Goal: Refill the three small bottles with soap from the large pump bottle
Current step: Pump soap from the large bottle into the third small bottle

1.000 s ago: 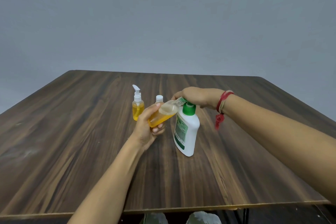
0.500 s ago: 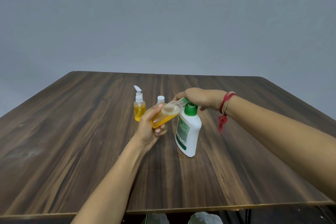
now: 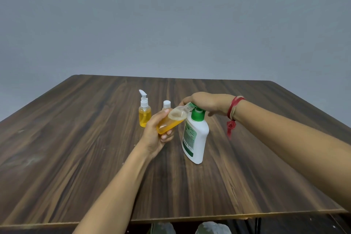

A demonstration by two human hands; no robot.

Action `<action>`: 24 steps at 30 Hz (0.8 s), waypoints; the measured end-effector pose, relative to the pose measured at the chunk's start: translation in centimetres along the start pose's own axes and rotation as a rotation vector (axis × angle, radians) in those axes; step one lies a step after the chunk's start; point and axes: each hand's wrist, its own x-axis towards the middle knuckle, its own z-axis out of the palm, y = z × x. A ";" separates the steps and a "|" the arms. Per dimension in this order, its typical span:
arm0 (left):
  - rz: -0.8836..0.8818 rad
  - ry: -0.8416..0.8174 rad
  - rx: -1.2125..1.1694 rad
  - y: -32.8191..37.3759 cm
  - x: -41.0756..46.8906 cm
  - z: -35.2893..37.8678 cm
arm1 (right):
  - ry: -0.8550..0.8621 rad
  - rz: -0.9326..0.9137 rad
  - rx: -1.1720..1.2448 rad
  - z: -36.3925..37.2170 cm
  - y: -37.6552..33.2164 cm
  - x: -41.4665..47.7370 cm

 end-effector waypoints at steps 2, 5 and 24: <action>-0.004 0.000 -0.003 0.0 -0.1 0.0 | -0.012 -0.005 -0.021 -0.2 -0.3 -0.1; -0.004 -0.012 -0.005 0.0 0.0 0.1 | -0.005 -0.016 0.000 -0.5 -0.4 -0.1; -0.001 0.006 0.005 -0.1 0.0 -0.1 | 0.016 0.004 0.010 0.1 0.1 0.3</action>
